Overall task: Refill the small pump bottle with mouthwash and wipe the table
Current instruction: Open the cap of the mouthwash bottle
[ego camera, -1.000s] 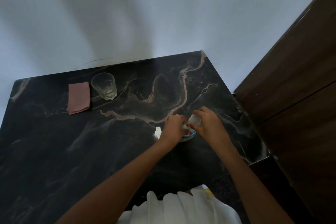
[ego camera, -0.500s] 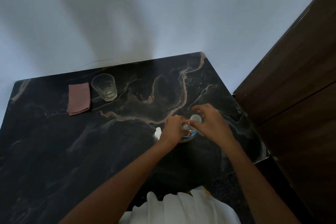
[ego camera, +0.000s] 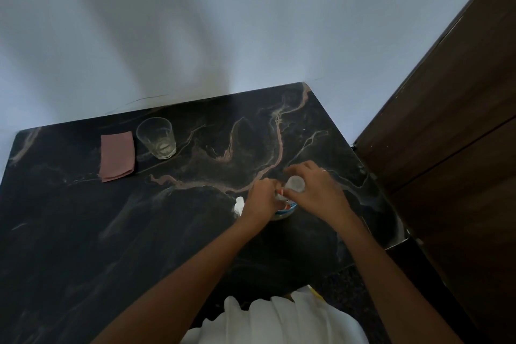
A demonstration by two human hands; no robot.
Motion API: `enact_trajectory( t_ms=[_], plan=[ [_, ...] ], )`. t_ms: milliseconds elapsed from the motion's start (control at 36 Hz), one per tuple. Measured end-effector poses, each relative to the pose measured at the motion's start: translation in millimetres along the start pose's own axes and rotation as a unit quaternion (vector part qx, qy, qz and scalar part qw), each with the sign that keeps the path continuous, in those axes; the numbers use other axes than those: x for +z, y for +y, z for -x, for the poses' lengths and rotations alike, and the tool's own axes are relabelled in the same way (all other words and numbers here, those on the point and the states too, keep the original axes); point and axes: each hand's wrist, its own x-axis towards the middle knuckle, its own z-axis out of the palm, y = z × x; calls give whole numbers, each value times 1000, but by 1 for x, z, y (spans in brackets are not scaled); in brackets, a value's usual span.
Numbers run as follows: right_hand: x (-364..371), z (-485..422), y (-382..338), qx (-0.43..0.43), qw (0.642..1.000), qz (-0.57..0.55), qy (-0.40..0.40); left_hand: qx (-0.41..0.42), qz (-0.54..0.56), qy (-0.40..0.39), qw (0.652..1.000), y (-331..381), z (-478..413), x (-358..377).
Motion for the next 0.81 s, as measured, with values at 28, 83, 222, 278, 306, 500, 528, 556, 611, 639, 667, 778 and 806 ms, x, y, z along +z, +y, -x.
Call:
enact_trajectory(
  t_ms=[28,83,222,278,306,500,528,556,611,639,667,778,806],
  plan=[
    [1,-1,0,12,1000,12,1,-1,-2,1,1000,-1,0,1],
    [2,-2,1,28,999,18,-2,6,-12,1,1000,-2,-1,2],
    [-4,-5,2,-3,1000,-11,-2,15,-19,-5,1000,-3,-3,3],
    [-9,-5,3,-16,1000,-18,-3,17,-20,-3,1000,-3,-3,3],
    [-12,-4,4,-21,999,-25,-3,18,-22,-4,1000,-3,-3,3],
    [-26,3,10,-43,996,-70,-31,8,-11,-6,1000,-3,-2,5],
    [-26,3,10,-47,996,-74,-31,10,-12,-5,1000,-3,-2,5],
    [-25,4,10,-48,995,-80,-30,12,-12,-4,1000,-3,-2,4],
    [-25,4,10,-53,993,-100,-30,13,-12,-3,1000,-3,-2,3],
    [-25,4,11,-55,991,-117,-30,13,-13,-3,1000,-3,-3,3],
    [-26,4,11,-54,989,-136,-30,12,-14,-4,1000,-2,-3,2],
    [-29,2,20,-11,974,-227,-22,14,-7,-12,1000,-1,-3,0],
    [-30,2,25,5,967,-255,-19,14,-6,-14,1000,-1,-3,-1]
  ],
)
